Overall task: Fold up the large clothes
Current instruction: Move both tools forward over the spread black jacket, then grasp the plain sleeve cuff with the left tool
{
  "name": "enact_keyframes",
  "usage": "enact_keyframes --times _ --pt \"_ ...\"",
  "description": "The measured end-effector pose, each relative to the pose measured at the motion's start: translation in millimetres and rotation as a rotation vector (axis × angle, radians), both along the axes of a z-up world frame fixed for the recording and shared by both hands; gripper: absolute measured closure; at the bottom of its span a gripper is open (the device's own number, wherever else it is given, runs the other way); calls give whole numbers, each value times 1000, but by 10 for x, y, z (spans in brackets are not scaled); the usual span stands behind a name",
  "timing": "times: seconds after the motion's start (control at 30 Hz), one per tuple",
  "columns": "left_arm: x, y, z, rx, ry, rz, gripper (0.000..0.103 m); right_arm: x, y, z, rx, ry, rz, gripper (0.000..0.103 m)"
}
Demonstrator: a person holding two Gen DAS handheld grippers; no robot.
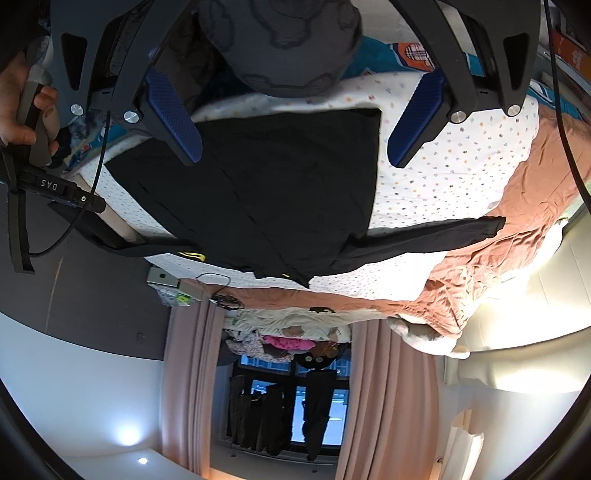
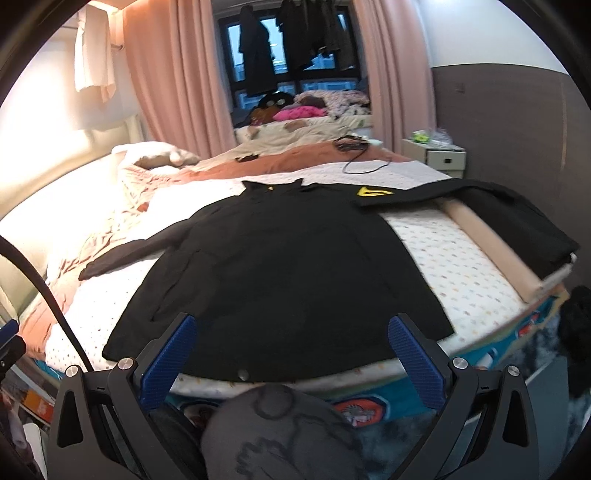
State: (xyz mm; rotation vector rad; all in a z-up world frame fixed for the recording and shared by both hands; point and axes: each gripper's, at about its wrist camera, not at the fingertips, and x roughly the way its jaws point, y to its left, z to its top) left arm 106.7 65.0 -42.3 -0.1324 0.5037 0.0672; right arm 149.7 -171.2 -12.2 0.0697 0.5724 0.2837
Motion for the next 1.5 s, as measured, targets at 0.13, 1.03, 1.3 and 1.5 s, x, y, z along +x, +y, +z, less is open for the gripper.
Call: enact_keyframes --times 0.13,1.03,1.3,1.5 --pt "226 192 16 -26 13 29 0 359 80 28 -12 30 24 0" --pt "1748 1654 -151 -103 144 241 0 2306 819 184 143 108 134 0" --pt "2152 2248 -325 -183 176 302 0 2913 1167 54 150 157 114 0" --pt "2378 2806 -526 -254 197 394 9 3410 1444 -2 174 203 139 0"
